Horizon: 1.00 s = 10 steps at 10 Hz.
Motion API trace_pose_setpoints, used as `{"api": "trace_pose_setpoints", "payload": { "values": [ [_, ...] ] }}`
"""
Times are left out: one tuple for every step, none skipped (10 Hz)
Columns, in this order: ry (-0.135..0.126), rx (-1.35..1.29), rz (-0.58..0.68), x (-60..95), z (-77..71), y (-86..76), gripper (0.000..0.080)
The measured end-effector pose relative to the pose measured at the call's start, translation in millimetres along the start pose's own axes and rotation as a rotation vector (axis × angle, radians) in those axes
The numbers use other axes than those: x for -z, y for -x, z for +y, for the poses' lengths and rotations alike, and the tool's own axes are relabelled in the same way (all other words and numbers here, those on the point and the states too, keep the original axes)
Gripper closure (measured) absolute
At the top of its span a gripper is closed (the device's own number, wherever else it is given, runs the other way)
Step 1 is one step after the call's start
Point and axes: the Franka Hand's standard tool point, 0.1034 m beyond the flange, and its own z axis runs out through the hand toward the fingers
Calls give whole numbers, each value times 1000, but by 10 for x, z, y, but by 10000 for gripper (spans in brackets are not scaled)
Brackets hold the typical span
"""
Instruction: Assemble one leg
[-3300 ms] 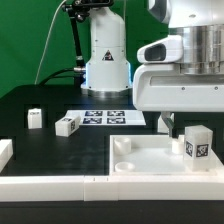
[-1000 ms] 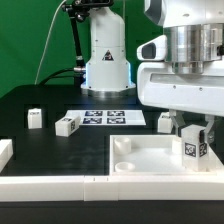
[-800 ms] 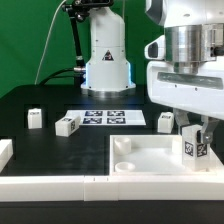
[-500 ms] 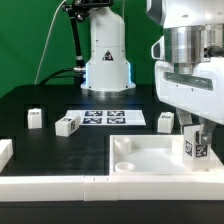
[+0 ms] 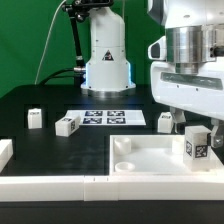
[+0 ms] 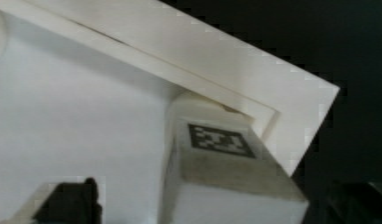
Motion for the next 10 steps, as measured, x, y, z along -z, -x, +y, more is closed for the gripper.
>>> {"api": "trace_pose_setpoints", "payload": {
  "values": [
    [1, 113, 0, -3, -7, 10, 152],
    [0, 246, 0, 0, -21, 10, 152],
    [1, 368, 0, -10, -21, 3, 151],
    [4, 471, 1, -18, -16, -2, 151],
    [11, 591, 10, -11, -30, 1, 151],
    [18, 682, 17, -5, -41, 4, 151],
    [30, 775, 23, 9, -56, 5, 151],
    [46, 900, 28, 29, -71, -4, 151],
    [50, 978, 28, 44, -81, -19, 151],
    [54, 1059, 26, 67, -72, -63, 151]
  ]
}}
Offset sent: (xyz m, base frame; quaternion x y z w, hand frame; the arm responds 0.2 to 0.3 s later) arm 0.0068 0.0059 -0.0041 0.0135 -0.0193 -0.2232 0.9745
